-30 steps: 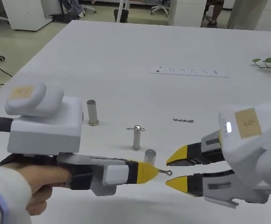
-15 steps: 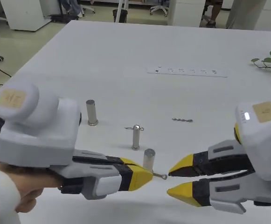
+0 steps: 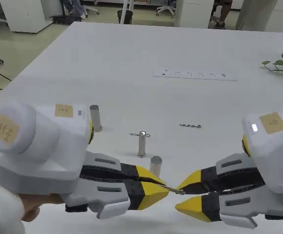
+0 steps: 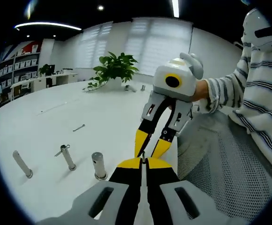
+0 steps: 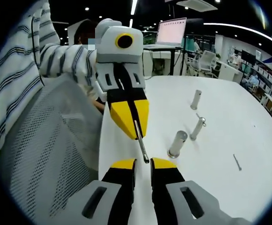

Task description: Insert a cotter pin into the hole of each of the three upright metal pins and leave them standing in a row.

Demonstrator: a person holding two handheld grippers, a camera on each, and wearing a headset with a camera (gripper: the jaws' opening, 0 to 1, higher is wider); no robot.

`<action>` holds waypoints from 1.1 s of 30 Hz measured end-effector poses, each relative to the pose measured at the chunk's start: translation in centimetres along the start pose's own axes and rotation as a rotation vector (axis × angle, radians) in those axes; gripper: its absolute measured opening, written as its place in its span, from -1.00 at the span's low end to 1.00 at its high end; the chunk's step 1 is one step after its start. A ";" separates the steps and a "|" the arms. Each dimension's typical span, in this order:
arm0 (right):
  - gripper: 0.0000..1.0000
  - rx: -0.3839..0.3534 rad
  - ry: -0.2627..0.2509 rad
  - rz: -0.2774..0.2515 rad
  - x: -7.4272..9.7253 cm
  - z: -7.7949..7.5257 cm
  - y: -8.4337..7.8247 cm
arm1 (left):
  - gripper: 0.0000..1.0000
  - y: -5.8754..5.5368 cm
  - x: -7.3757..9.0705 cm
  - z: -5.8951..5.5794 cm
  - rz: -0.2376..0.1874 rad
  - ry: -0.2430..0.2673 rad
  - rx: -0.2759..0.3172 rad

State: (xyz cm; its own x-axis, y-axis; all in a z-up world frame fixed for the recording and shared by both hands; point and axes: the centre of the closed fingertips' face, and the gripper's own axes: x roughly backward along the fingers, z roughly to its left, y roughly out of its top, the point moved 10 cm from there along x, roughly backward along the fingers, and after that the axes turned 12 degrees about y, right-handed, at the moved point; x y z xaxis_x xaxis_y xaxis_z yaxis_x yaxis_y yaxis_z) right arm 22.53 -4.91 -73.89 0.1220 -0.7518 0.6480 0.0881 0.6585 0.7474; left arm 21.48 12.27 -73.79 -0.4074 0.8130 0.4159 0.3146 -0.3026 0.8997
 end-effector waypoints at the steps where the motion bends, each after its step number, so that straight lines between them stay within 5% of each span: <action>1: -0.74 0.008 0.001 0.011 -0.1 0.1 -0.1 | -1.00 0.0 -0.1 0.0 -0.002 -0.007 0.005; 15: -0.89 0.068 0.034 0.066 -0.4 0.5 0.0 | -1.00 -0.3 -0.2 -0.2 0.023 -0.050 -0.076; 33: -0.93 0.092 0.047 0.081 0.0 0.4 0.3 | -0.99 -0.8 -0.3 -0.1 0.077 -0.054 -0.089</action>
State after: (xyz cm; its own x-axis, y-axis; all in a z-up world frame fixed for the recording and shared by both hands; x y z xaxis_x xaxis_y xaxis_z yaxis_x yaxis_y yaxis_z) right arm 22.20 -4.76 -73.63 0.1712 -0.6927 0.7006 -0.0145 0.7092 0.7048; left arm 21.24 12.22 -74.61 -0.3371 0.8107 0.4787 0.2649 -0.4062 0.8745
